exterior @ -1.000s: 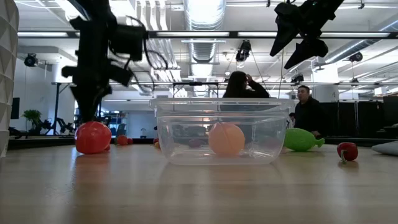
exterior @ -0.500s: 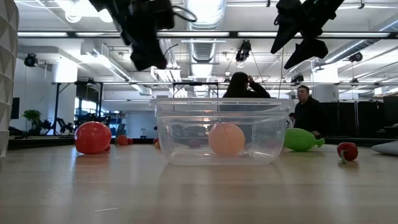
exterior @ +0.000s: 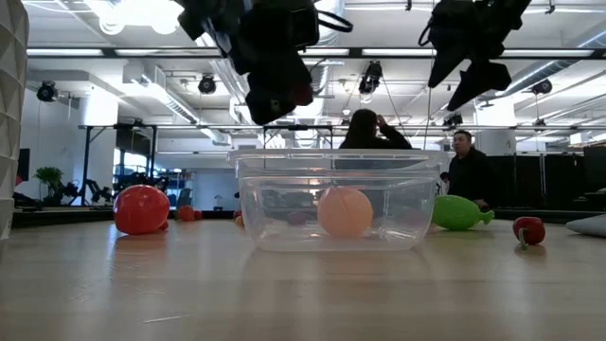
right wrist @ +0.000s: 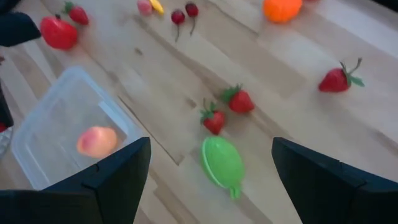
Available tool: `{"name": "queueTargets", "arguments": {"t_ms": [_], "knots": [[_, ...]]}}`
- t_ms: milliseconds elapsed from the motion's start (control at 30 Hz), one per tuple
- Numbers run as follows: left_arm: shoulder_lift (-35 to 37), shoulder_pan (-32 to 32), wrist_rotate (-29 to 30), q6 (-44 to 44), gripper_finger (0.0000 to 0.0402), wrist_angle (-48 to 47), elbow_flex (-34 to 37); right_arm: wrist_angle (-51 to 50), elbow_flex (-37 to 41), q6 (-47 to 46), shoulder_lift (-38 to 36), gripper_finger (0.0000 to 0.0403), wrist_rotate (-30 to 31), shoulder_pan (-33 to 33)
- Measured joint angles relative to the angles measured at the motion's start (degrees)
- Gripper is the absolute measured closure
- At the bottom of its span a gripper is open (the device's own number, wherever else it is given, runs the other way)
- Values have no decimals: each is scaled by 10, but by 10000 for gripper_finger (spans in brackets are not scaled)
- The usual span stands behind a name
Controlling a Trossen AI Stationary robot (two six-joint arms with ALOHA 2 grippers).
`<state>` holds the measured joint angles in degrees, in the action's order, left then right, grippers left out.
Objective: Pick and placing Produce into tupperware
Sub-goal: Put the red cherry into the transparent bin, then put the red apple into the transparent bin
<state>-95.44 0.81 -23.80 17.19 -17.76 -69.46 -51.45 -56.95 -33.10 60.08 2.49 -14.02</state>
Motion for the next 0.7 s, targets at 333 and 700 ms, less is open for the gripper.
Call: {"name": "queueTargets", "arguments": {"t_ms": [333, 700], "knots": [[33, 1, 68, 104, 183, -62, -8, -13, 0, 1, -7, 76, 0, 22], [145, 40, 337, 633, 178, -442, -8, 1, 0, 1, -8, 76, 33, 22]]}}
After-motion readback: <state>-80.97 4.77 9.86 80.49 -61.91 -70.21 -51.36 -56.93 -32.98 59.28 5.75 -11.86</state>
